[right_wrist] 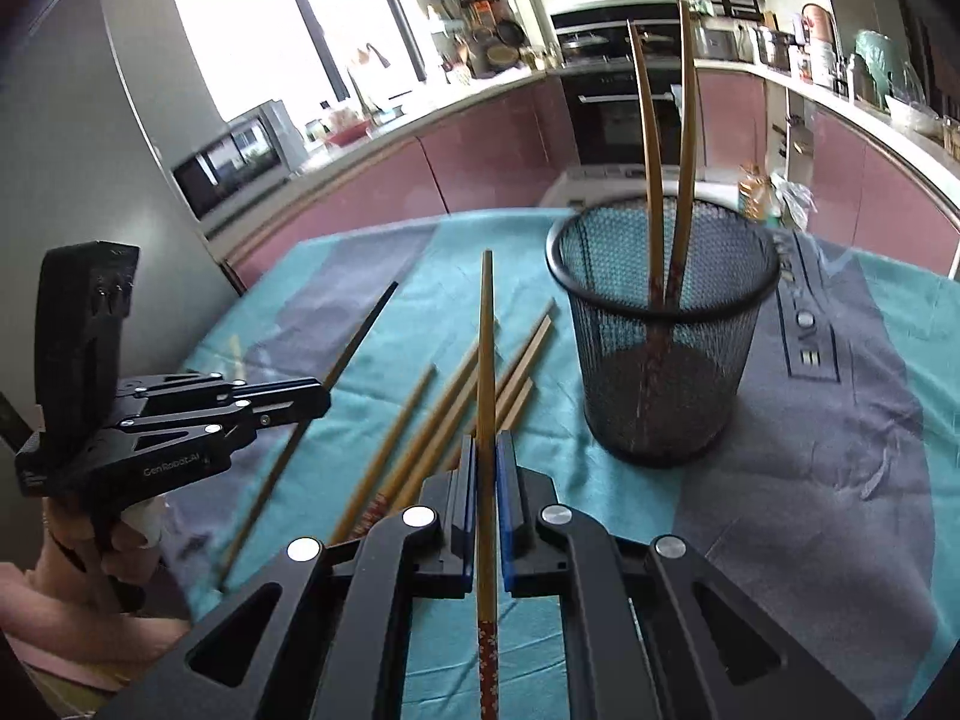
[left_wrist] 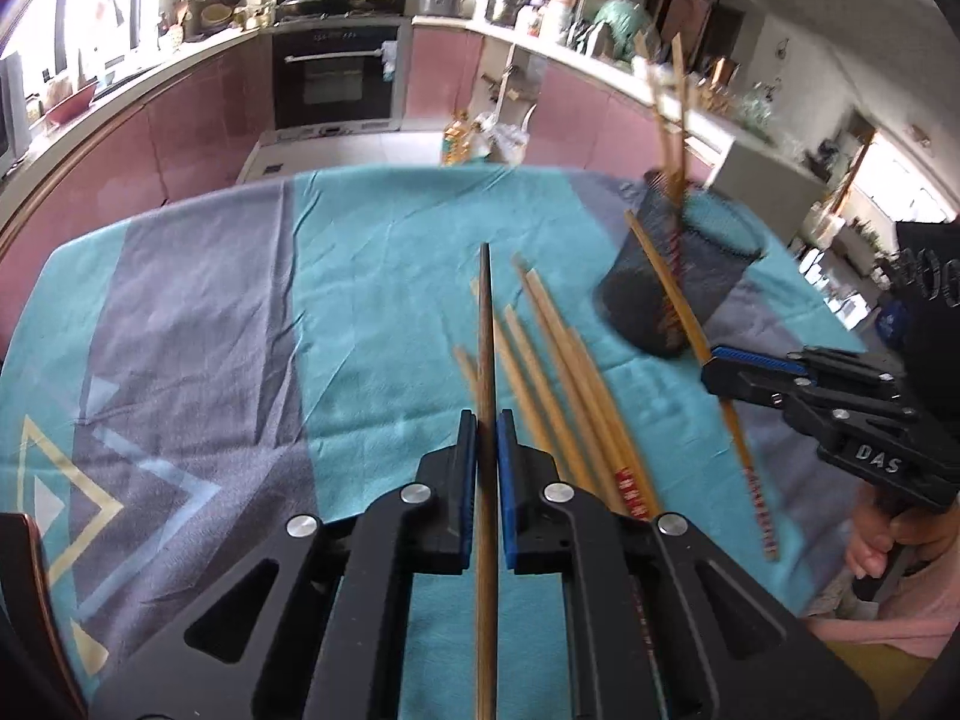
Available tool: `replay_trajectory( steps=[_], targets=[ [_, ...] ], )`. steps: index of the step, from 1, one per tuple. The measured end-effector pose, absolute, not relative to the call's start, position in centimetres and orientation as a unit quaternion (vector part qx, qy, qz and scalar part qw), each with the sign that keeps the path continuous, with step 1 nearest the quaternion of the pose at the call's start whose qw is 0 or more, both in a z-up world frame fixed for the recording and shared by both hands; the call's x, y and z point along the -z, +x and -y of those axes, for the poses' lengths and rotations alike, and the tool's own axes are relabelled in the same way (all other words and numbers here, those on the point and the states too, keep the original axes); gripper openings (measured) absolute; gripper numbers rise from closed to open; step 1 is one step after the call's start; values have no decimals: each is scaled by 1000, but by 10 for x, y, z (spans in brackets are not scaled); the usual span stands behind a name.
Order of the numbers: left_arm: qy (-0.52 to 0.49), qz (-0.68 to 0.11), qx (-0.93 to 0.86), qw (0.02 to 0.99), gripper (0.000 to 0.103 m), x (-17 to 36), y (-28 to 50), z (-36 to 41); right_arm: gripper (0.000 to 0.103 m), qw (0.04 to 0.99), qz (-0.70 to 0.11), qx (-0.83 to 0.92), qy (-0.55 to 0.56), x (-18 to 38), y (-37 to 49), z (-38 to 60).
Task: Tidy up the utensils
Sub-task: 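Raise the chopstick with the right gripper and lower it into the mesh cup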
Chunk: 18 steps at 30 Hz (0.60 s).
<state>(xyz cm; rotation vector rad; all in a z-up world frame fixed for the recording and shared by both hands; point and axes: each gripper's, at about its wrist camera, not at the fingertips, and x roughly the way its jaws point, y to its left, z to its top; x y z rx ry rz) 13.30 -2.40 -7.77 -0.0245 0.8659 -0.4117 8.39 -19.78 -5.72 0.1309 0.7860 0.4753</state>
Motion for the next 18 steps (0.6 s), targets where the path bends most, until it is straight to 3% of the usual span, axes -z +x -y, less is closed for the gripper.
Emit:
replay_trajectory(
  steps=[18],
  targets=[
    [-68, -323, 294, 897, 7, -11, 110, 26, 5, 918, -299, -246, 85, 4, 69, 225]
  ],
)
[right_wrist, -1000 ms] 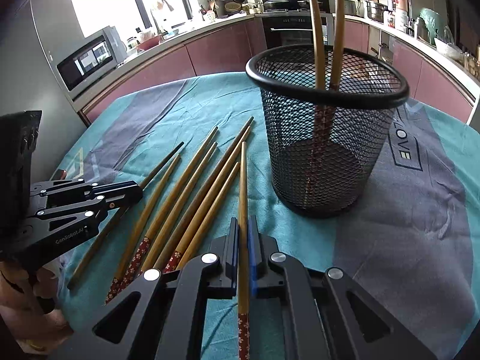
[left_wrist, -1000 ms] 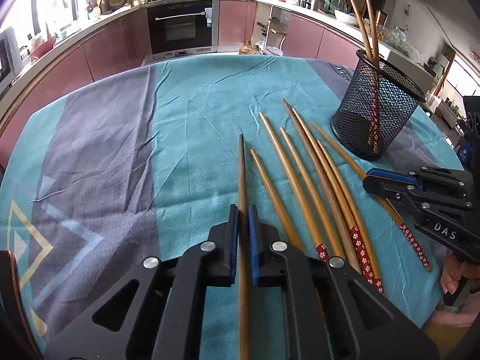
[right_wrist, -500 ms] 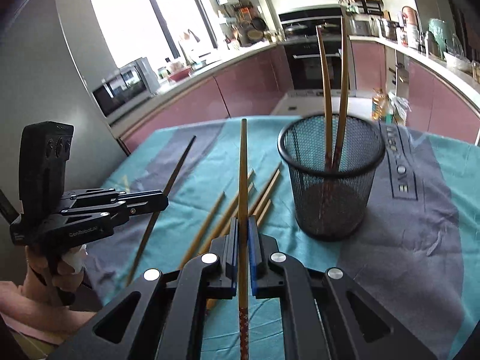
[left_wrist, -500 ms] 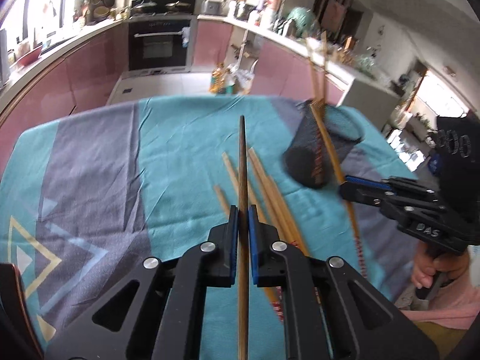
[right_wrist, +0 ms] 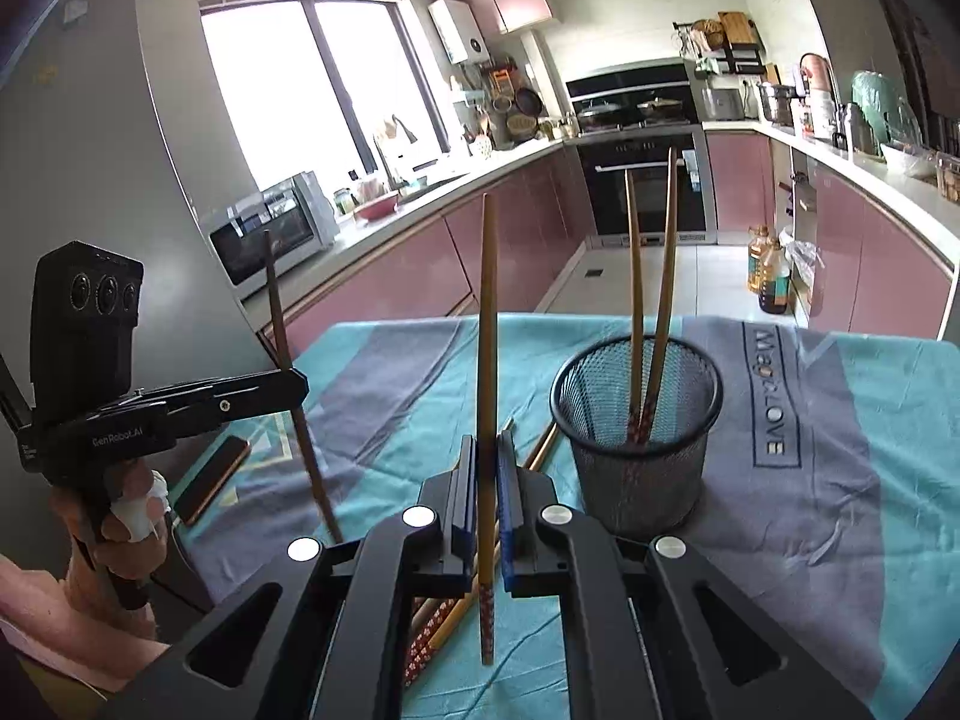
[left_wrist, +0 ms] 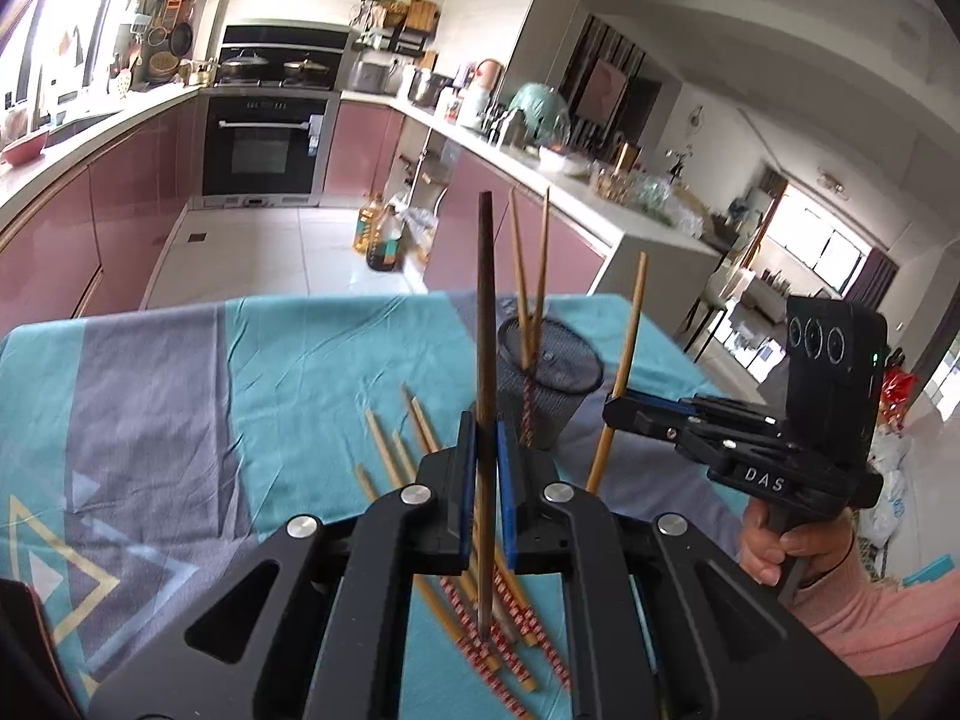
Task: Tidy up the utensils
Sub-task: 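Raise the chopstick with the right gripper and lower it into the mesh cup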
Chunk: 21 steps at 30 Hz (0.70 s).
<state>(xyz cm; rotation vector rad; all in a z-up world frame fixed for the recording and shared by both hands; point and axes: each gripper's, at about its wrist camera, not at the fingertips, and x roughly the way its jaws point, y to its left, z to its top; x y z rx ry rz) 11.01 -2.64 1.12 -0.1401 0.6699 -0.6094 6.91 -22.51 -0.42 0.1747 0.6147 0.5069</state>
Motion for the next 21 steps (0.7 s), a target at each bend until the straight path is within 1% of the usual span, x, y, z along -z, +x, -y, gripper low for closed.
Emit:
replay_trajectory(
  steps=[9, 21],
  targets=[
    [-88, -285, 318, 900, 7, -42, 128, 41, 5, 933, -259, -233, 87, -26, 78, 243],
    [-87, -242, 328, 909, 7, -89, 151, 63, 5, 951, -211, -213, 72, -62, 89, 260]
  ],
)
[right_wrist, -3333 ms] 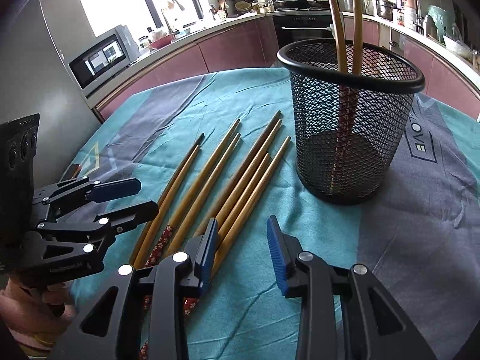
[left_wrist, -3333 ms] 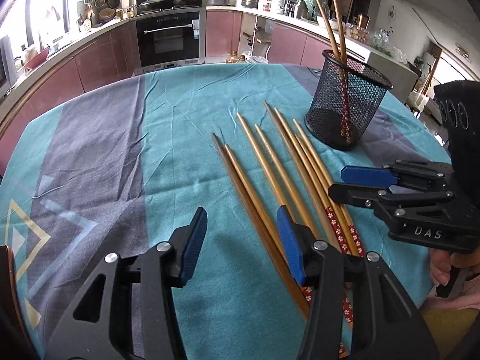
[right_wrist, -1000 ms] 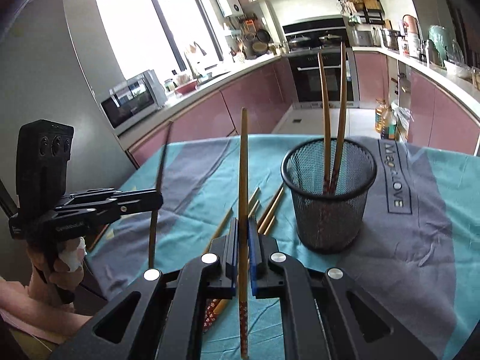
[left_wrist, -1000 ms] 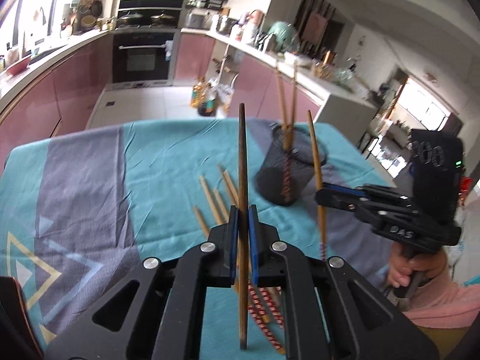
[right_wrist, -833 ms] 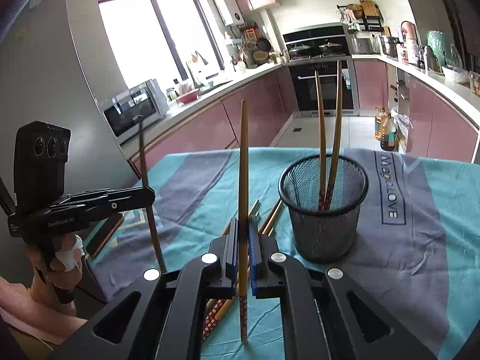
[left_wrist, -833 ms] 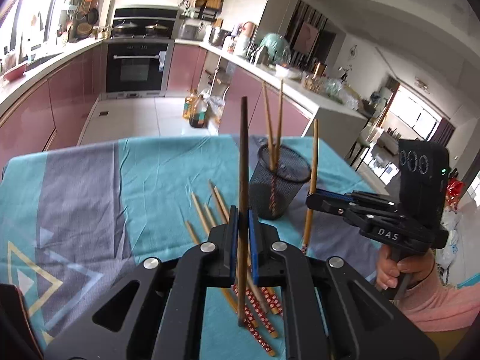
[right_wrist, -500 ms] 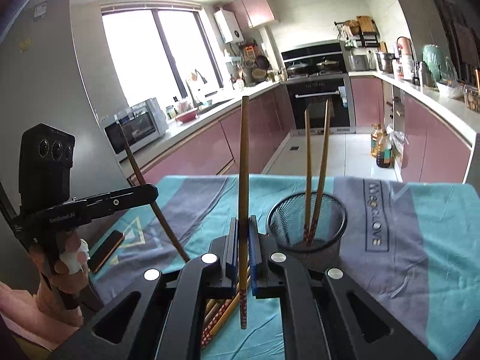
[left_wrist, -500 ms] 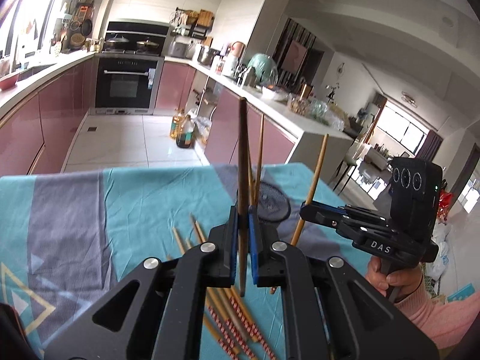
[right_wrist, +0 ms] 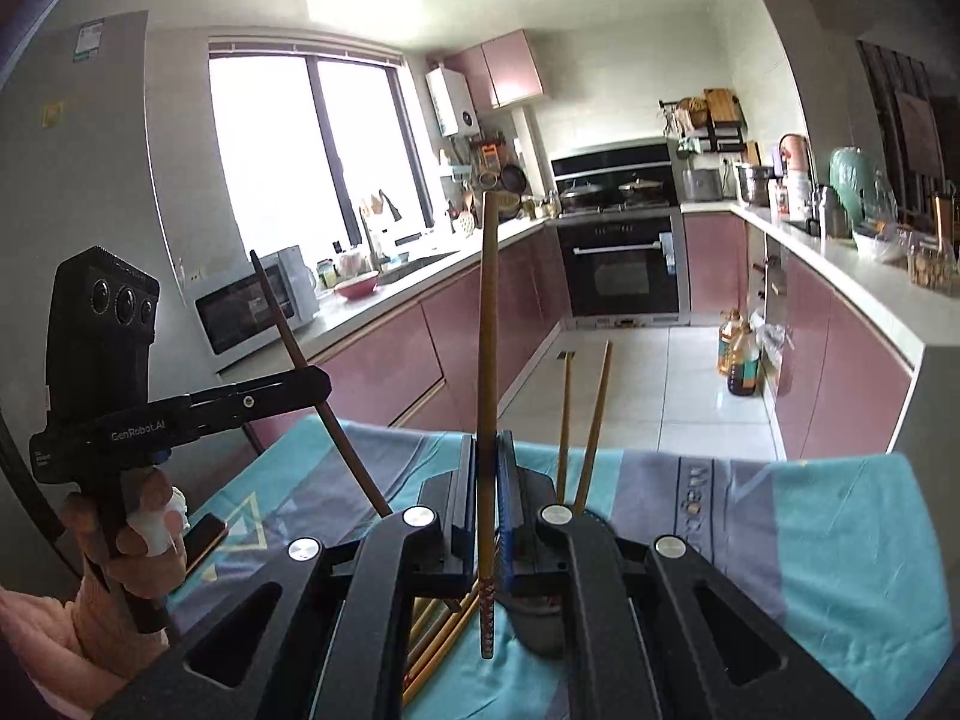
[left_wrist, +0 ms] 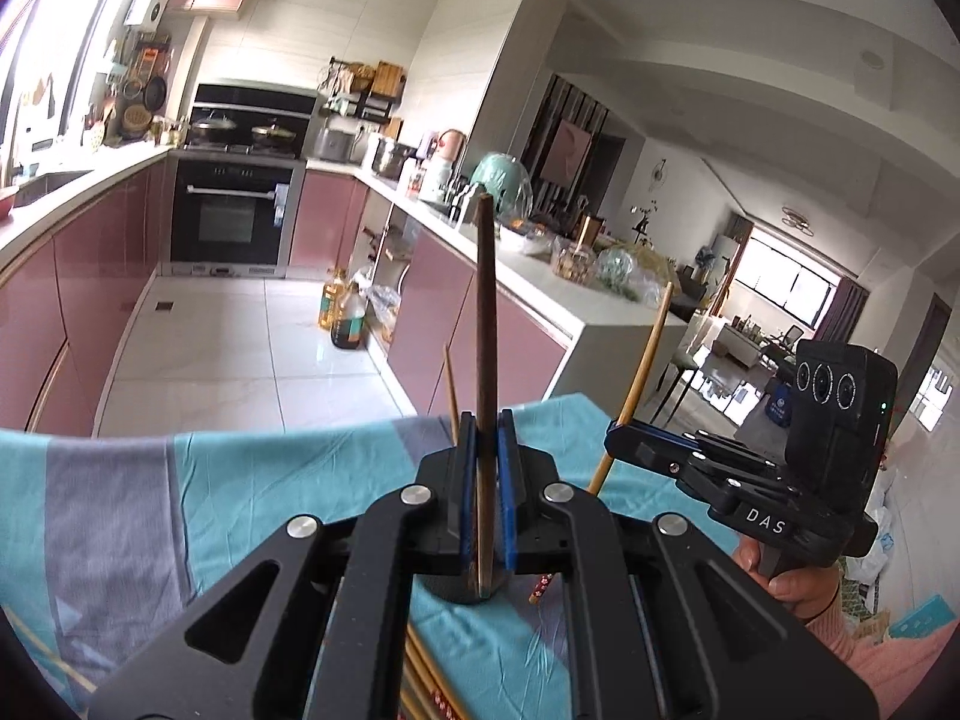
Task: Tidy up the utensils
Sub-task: 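Raise the chopstick with the right gripper and lower it into the mesh cup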
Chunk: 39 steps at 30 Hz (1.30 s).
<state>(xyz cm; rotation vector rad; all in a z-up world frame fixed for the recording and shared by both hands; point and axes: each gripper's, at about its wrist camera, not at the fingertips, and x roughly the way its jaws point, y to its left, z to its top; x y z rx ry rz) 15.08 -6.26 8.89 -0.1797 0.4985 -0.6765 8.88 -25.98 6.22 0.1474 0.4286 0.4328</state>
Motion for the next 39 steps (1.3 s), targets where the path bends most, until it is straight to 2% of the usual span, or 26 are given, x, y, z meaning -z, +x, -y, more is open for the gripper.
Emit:
replay_trajectory(
  steps=[7, 13, 28, 39],
  targets=[
    [-85, -221, 332, 913, 7, -111, 157, 73, 5, 960, -184, -198, 66, -76, 101, 268],
    [-58, -238, 328, 912, 7, -102, 163, 91, 5, 962, -190, -185, 67, -71, 114, 271],
    [25, -332, 329, 884, 7, -37, 187, 134, 5, 937, -294, -179, 67, -18, 145, 263],
    [24, -342, 323, 882, 8, -32, 210, 137, 6, 922, -340, -170, 80, -1, 162, 263]
  ],
)
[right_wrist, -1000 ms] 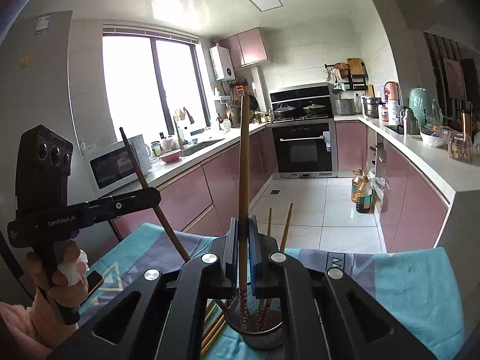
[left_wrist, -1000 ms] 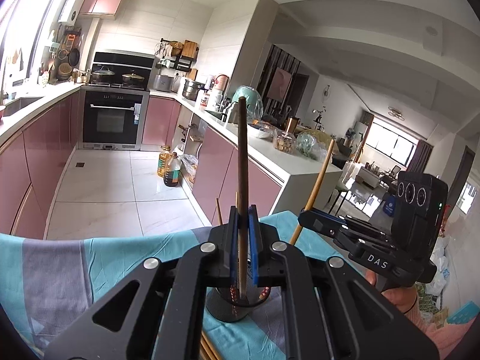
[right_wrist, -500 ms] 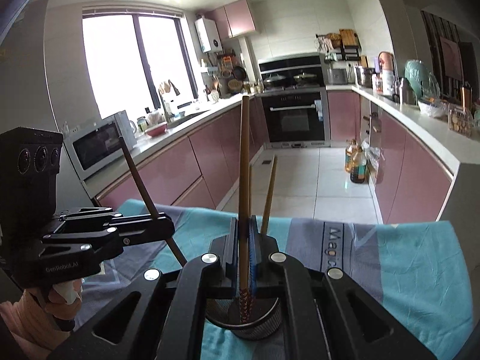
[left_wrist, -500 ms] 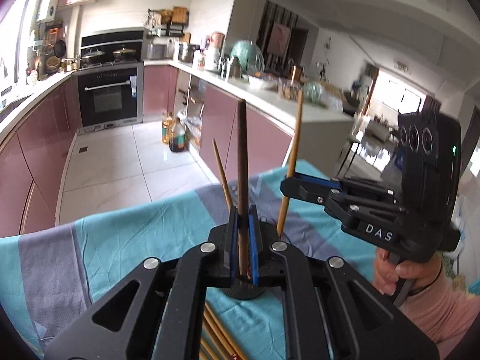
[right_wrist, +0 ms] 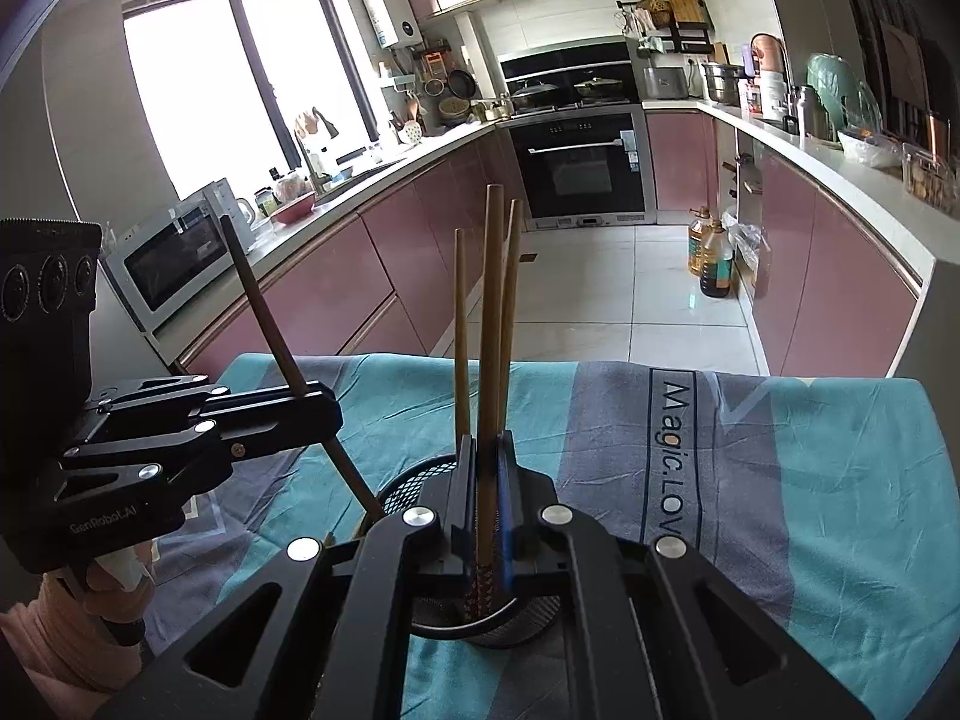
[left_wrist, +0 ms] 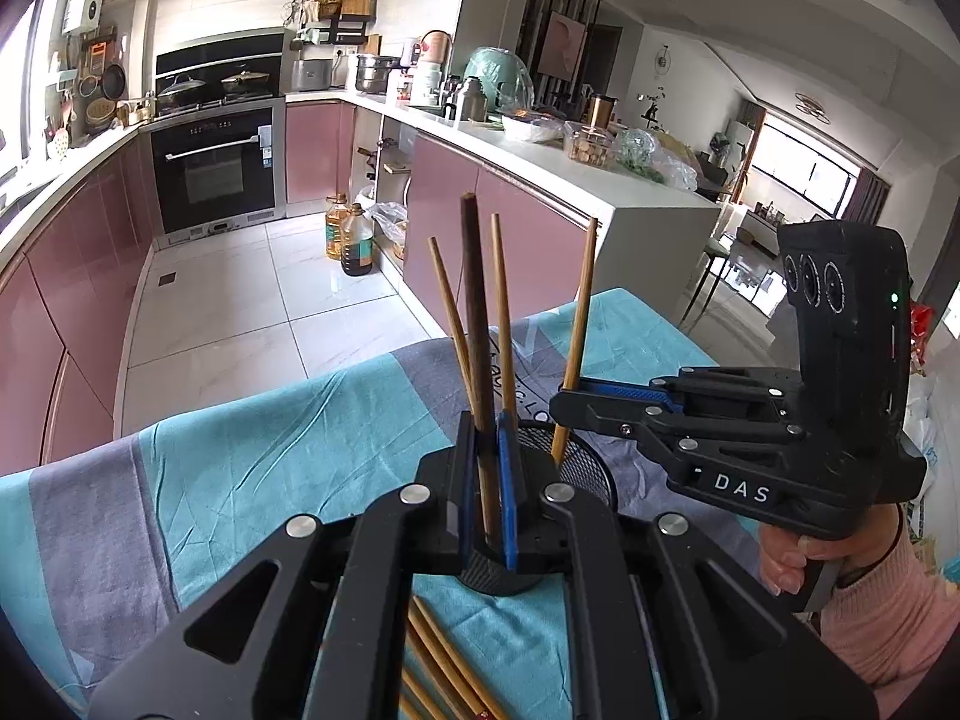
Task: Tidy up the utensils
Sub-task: 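Raise the chopstick with the right gripper and lower it into the mesh cup, then open the right gripper and withdraw it toward the remaining chopsticks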
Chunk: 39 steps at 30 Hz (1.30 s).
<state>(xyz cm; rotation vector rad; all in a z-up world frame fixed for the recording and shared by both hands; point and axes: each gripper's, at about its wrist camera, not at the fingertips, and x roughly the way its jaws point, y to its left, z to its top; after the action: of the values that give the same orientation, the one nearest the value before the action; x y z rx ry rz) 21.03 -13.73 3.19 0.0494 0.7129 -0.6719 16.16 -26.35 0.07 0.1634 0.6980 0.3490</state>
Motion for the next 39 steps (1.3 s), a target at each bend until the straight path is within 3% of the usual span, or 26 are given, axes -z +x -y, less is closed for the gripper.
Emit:
replay_trajectory(
  steps=[10, 18, 24, 29, 34, 39],
  targets=[
    [19, -354, 308, 883, 8, -27, 221, 142, 8, 923, -342, -152, 85, -1, 175, 262],
    [-6, -346, 295, 891, 15, -22, 218, 125, 10, 928, -330, -154, 83, -3, 163, 260],
    [-21, -295, 272, 916, 36, -31, 186, 95, 28, 934, -302, -178, 67, -12, 136, 251],
    [-23, -273, 241, 931, 65, -23, 157, 61, 41, 930, -284, -225, 54, -14, 104, 233],
    [-17, -295, 208, 932, 72, 3, 137, 33, 46, 914, -309, -259, 44, 8, 86, 209],
    [4, -337, 188, 922, 72, 38, 127, 22, 46, 896, -357, -264, 36, 43, 84, 188]
  ],
)
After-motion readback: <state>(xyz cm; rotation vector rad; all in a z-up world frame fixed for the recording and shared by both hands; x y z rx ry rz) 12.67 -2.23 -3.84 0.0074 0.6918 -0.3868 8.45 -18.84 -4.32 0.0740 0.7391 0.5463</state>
